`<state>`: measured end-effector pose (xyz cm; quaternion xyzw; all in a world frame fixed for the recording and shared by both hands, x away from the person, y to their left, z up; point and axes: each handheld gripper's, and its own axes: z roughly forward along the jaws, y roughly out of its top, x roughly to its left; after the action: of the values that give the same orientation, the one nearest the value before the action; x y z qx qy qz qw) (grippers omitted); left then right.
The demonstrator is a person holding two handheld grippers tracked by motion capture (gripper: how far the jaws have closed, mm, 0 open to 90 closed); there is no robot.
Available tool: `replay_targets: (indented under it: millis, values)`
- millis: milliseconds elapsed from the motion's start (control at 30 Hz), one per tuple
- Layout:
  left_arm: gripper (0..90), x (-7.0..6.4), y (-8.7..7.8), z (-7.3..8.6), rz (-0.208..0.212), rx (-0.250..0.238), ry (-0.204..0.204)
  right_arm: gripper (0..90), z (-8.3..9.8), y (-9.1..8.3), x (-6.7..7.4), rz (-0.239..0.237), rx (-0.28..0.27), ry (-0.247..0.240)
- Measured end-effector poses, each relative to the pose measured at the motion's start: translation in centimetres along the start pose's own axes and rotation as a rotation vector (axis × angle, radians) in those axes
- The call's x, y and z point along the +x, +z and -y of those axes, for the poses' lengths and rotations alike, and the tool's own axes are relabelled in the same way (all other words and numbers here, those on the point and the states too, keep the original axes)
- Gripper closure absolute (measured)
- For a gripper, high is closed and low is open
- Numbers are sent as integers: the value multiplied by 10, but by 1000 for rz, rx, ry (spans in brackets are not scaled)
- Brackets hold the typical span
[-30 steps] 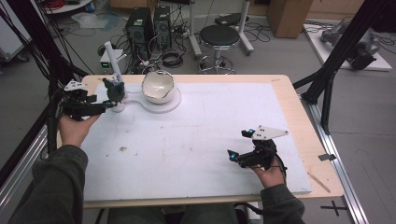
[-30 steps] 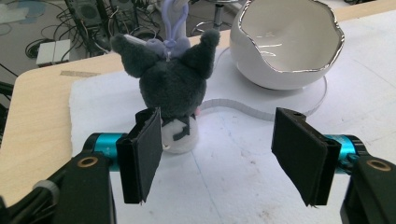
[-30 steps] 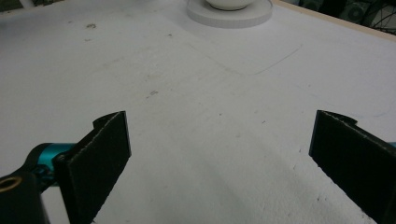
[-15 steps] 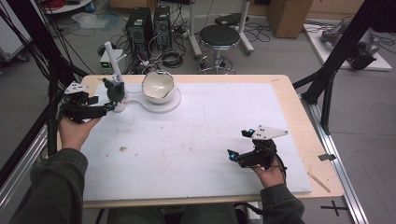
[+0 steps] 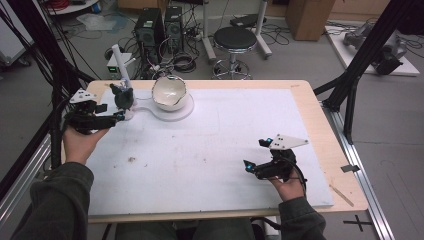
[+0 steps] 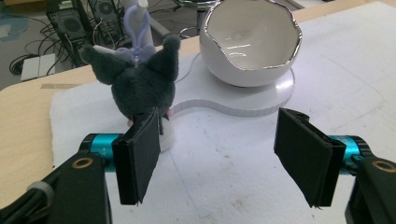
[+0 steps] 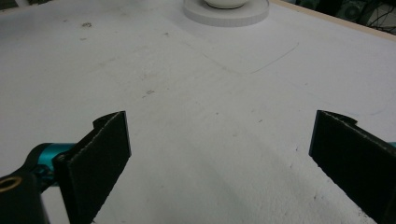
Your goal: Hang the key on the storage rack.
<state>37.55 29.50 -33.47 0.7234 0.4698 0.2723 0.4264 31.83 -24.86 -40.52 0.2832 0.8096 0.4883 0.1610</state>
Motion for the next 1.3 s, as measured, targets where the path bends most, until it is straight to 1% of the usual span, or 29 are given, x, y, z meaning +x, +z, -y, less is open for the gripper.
replay_targets:
  millis: [67, 100, 267, 367, 633, 1067, 1200, 1300]
  values:
    - [315, -2, 0, 2, 1, -7, -5, 45, 0, 0, 0, -1, 0, 4]
    - [315, -2, 0, 3, 3, -2, -4, 45, 0, 0, 0, 0, -4, -2]
    - [312, -4, 0, 9, 11, -1, -6, 45, 0, -1, 1, 3, -3, 3]
    - [311, -6, 0, 11, 17, 4, 1, 45, 0, -1, 1, 4, -4, -1]
    - [308, -11, -2, 17, 28, 1, -4, 45, 0, -1, 1, 8, -3, -2]
    - [306, -20, -4, 24, 53, -7, 14, 45, 0, -1, 1, 8, 2, 1]
    - [305, -23, -4, 28, 58, -5, 12, 45, 0, -1, 1, 9, 2, 3]
    - [305, -25, -4, 32, 61, 1, 17, 45, 0, -1, 1, 8, 2, 2]
